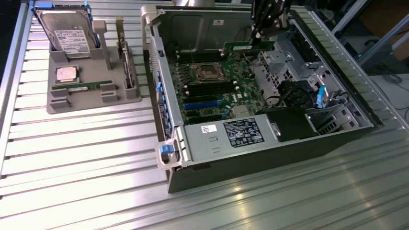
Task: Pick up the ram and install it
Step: 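Insert the ram into the slot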
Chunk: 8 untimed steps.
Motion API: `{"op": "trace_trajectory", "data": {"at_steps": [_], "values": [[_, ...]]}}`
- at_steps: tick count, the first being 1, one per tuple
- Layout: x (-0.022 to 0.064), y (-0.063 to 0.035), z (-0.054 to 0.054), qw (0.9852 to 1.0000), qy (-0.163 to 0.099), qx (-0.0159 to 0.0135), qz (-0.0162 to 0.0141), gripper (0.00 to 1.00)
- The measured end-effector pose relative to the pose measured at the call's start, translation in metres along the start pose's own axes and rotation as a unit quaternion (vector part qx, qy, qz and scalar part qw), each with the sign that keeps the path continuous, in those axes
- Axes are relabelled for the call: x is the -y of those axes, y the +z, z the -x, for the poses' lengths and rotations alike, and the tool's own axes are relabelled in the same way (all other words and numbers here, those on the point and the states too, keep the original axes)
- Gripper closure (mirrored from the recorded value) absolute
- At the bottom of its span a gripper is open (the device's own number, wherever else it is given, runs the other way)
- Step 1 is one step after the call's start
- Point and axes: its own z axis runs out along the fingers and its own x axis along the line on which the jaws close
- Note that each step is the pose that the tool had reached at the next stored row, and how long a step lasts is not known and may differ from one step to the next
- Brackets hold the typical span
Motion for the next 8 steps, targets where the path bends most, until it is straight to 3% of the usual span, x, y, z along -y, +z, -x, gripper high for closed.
{"op": "trace_trajectory", "data": {"at_steps": [8], "values": [[-0.0006,0.0060,0.0000,1.0000,0.000,0.0000,0.0000,0.88]]}}
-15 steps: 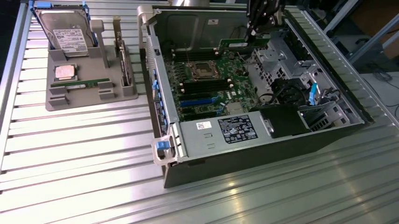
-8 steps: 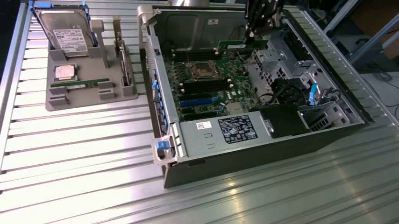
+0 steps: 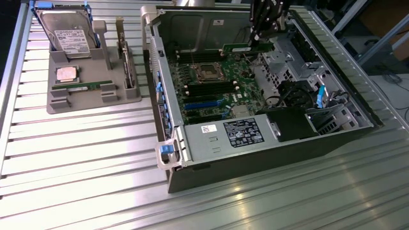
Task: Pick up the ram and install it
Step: 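Insert the ram into the slot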
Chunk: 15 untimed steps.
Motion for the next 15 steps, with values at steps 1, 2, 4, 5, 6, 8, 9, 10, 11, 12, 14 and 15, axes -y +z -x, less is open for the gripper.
{"op": "trace_trajectory", "data": {"at_steps": [1,2,4,5,6,8,9,10,11,12,14,15], "values": [[0.0000,0.0004,0.0000,1.0000,0.000,0.0000,0.0000,0.88],[0.0000,0.0009,0.0000,1.0000,0.000,0.0000,0.0000,0.88],[0.0001,0.0023,0.0000,1.0000,0.000,0.0000,0.0000,0.88],[0.0001,0.0029,0.0000,1.0000,0.000,0.0000,0.0000,0.88],[0.0001,0.0035,0.0000,1.0000,0.000,0.0000,0.0000,0.88],[0.0002,0.0046,0.0000,1.0000,0.000,0.0000,0.0000,0.88],[0.0002,0.0055,0.0000,1.0000,0.000,0.0000,0.0000,0.88],[0.0002,0.0061,0.0000,1.0000,0.000,0.0000,0.0000,0.88],[0.0003,0.0069,0.0000,1.0000,0.000,0.0000,0.0000,0.88],[0.0003,0.0075,0.0000,1.0000,0.000,0.0000,0.0000,0.88],[0.0003,0.0083,0.0000,1.0000,0.000,0.0000,0.0000,0.88],[0.0003,0.0089,0.0000,1.0000,0.000,0.0000,0.0000,0.88]]}}
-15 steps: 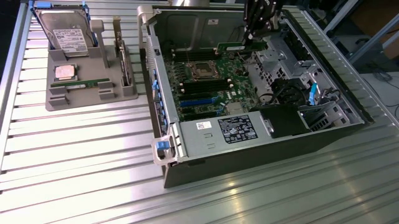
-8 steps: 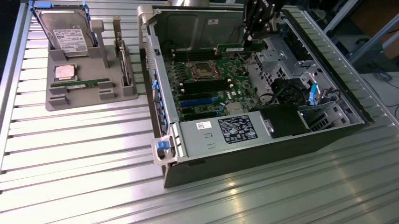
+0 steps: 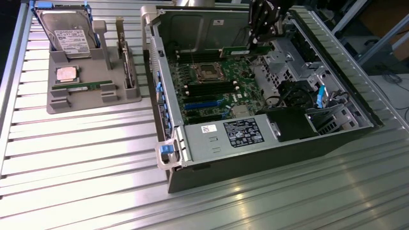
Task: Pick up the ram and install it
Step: 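Insert the ram into the slot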
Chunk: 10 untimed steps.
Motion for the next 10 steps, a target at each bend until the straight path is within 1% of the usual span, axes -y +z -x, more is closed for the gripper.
{"op": "trace_trajectory", "data": {"at_steps": [10], "values": [[0.0002,0.0046,0.0000,1.0000,0.000,0.0000,0.0000,0.88]]}}
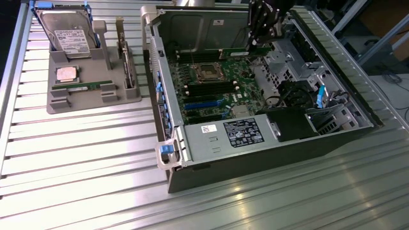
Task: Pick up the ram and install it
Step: 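Insert the ram into the slot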
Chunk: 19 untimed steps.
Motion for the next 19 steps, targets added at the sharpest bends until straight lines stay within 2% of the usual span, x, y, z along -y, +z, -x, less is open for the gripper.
{"op": "trace_trajectory", "data": {"at_steps": [19], "values": [[0.0004,0.0108,0.000,1.0000,0.000,0.0000,0.0000,0.88]]}}
